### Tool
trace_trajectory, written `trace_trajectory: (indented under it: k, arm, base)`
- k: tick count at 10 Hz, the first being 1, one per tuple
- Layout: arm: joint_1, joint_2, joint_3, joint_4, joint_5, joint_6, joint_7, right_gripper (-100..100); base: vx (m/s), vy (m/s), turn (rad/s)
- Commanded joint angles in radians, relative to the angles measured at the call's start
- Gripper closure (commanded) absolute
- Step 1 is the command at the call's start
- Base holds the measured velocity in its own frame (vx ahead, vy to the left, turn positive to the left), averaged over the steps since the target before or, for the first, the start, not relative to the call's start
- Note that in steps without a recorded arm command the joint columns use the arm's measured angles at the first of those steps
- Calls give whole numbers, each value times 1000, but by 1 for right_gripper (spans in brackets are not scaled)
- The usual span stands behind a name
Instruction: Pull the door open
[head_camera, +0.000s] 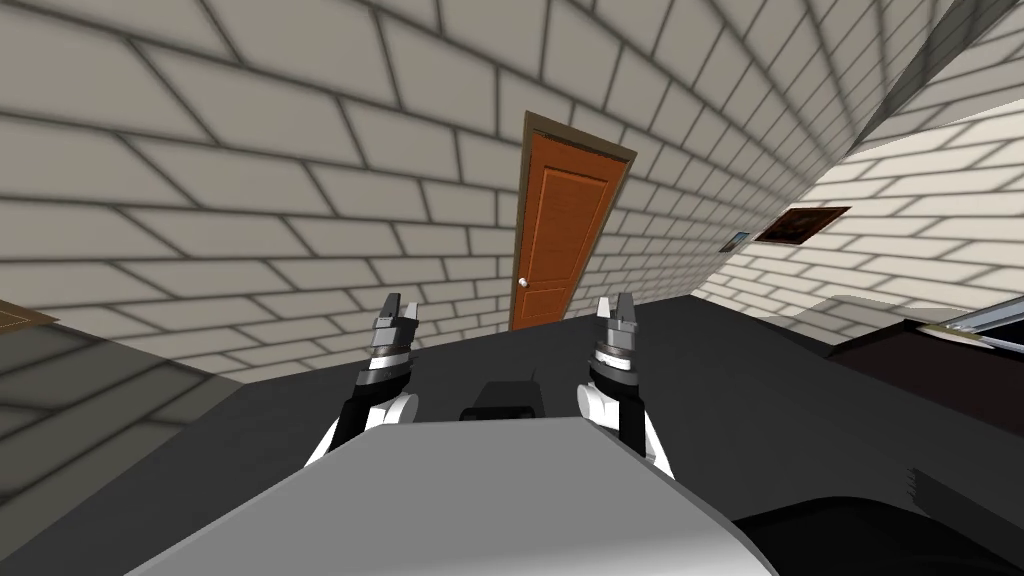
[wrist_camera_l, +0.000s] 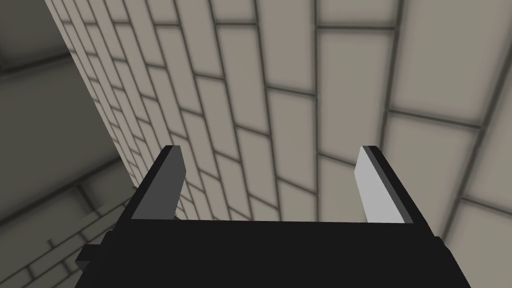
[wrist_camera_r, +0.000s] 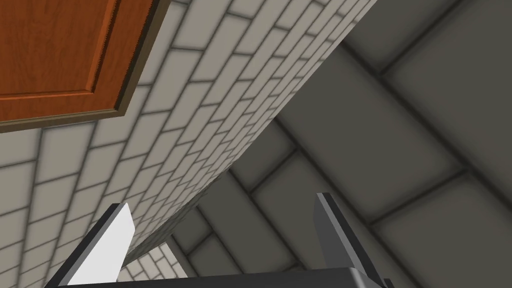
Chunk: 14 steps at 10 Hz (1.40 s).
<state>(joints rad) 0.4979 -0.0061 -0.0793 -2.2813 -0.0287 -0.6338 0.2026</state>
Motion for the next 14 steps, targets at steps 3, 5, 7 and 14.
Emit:
trace_trajectory:
  k: [3,5,7,14]
  arm:
    - [-29,-17,2,86,30,-14,54,-100]
    - [-43,-26,-1,129,43,-22,78,-100]
    - [-58,-35,-3,172,56,-30,103,-100]
    - [-118,-66,-14,351,110,-63,204,-100]
  base:
    - [92,-1,8]
    - [87,-1,7]
    - [87,-5,7]
    - [94,-2,8]
